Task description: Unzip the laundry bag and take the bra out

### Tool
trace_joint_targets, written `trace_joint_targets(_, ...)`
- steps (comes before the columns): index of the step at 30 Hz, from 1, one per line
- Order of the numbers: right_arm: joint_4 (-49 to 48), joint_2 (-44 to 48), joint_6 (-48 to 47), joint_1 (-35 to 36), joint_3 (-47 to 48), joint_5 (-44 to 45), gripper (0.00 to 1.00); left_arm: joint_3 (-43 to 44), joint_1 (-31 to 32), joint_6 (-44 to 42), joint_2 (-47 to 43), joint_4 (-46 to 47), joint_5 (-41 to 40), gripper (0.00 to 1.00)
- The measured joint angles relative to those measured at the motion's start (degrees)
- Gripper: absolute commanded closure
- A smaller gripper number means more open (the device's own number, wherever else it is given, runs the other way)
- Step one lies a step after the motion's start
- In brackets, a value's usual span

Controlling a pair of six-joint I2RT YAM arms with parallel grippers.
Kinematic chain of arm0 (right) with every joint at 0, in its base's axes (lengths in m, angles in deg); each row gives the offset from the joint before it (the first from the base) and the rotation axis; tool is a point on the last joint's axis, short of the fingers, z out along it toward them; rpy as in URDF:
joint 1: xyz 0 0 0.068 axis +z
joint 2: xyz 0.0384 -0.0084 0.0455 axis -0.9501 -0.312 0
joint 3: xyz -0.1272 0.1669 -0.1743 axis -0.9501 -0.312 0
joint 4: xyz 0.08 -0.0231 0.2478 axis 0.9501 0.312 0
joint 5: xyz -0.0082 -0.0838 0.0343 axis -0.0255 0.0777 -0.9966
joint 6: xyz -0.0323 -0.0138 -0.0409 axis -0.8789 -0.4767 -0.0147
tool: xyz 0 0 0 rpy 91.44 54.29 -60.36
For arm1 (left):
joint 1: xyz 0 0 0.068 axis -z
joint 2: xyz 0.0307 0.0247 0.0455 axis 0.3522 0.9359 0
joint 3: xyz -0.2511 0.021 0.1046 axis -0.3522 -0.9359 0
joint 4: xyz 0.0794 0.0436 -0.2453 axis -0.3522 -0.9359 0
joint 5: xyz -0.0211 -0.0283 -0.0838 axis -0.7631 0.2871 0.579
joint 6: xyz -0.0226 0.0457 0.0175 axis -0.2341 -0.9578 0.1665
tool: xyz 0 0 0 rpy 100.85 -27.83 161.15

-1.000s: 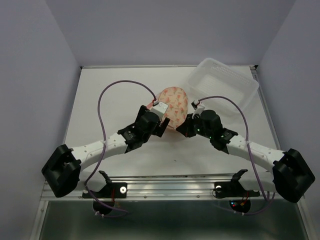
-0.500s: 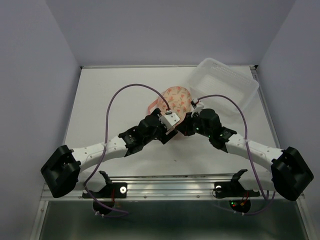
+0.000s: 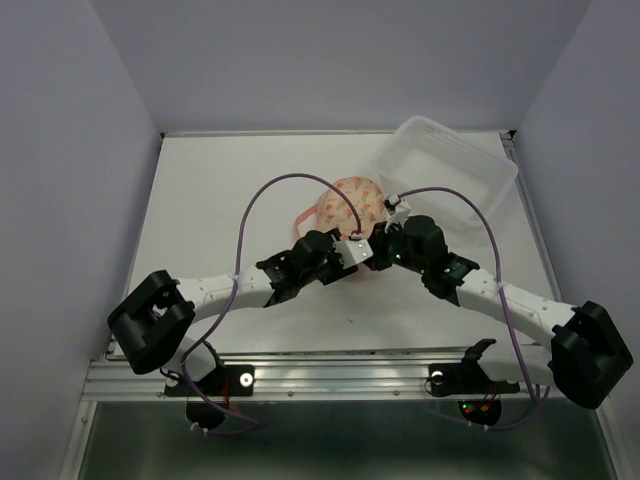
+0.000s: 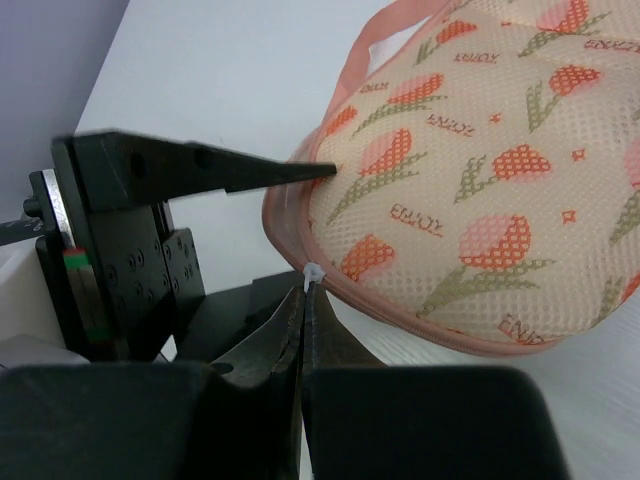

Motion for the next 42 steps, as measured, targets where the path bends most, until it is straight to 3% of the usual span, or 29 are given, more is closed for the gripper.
trace_joint_targets(2,0.3,0.2,-0.1,0.0,0.1,0.0,0.99,0.0,0.0,-0.1,0.1,0.0,0.2,0.79)
trace_joint_targets(5,0.5,0.4,-0.1,0.0,0.1,0.1,0.99,0.2,-0.5,0.4,0.0,-0.2,1.0,0.81)
trace_joint_targets(7,0.5,0.5,-0.1,0.0,0.2,0.3,0.99,0.2,-0.5,0.8,0.0,-0.4,1.2,0.90)
trace_joint_targets(11,0.5,0.5,0.0,0.0,0.2,1.2,0.99,0.1,-0.5,2.0,-0.5,-1.0,0.9,0.99)
trace_joint_targets(19,2.6,2.4,-0.6,-0.7,0.9,7.4,0.99,-3.6,-0.6,4.3,-6.9,-0.7,-0.6,0.99)
trace_joint_targets(23,4.0,3.4,0.2,-8.1,1.2,8.6,0.99,-4.5,-0.7,5.2,-8.9,-0.6,-1.4,0.99)
trace_joint_targets(28,5.3,3.2,3.5,-16.4,1.1,4.0,0.99,-4.7,-0.3,6.4,-11.5,2.3,-0.3,0.98)
trace_joint_targets(42,-1.3,-8.3,7.1,-17.7,0.2,-9.7,0.99,-9.6,0.1,10.7,-16.0,0.9,-2.4,0.92)
